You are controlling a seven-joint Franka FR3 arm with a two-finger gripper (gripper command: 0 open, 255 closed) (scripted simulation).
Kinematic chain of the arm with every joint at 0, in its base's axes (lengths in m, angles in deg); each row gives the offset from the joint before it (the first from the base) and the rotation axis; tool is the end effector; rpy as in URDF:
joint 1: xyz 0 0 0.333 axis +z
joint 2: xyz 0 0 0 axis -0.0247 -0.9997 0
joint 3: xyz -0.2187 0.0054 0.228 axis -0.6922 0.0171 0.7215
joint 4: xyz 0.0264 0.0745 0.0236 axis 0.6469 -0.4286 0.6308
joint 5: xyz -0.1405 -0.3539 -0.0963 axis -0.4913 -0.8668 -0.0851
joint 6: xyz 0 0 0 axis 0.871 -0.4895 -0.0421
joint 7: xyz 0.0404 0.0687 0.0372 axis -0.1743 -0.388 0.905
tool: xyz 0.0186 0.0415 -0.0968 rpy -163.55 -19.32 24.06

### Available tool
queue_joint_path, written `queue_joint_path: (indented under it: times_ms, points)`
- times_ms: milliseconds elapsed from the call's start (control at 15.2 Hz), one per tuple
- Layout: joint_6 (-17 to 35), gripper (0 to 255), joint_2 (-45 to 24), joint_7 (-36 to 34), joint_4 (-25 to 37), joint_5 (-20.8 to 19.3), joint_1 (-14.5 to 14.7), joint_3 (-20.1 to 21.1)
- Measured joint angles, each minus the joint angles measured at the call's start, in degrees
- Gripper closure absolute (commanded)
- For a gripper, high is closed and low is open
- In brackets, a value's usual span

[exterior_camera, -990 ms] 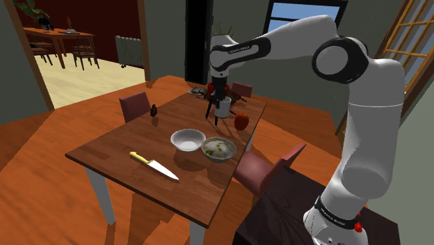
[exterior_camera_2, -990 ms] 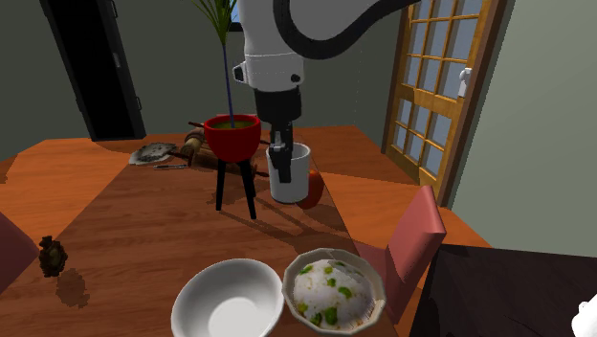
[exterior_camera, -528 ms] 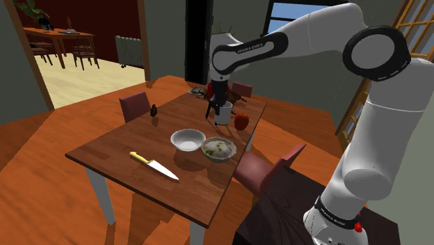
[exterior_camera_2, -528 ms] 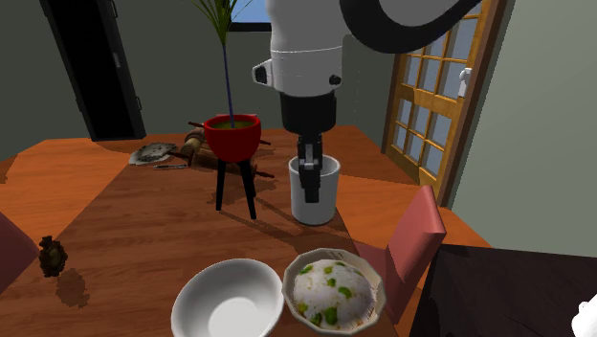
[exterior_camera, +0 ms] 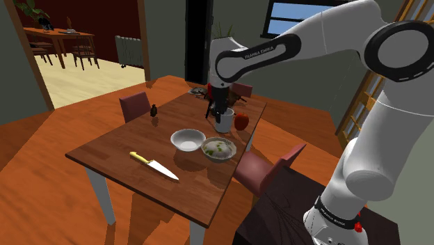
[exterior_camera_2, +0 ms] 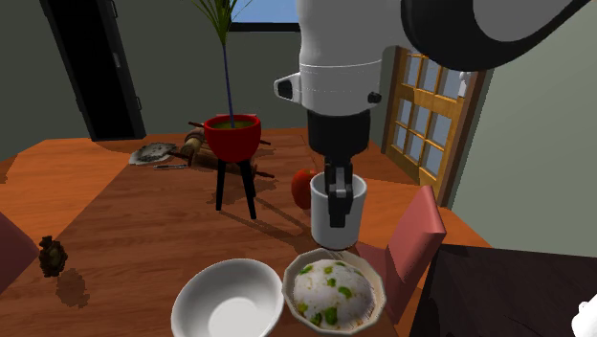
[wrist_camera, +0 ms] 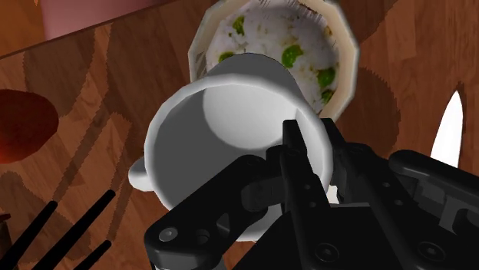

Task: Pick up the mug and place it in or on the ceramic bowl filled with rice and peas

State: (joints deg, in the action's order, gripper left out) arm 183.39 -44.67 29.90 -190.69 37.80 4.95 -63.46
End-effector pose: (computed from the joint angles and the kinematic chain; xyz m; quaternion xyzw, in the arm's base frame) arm 0.5465 0.0503 0.4363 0.9985 0.0351 -0.0260 0.0327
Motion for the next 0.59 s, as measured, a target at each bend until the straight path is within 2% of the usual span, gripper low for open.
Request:
queue_joint_path:
  times_ms: [594]
  points:
    - [6.6, 255, -2.4, -0.7, -4.2, -0.3, 0.1, 0.0]
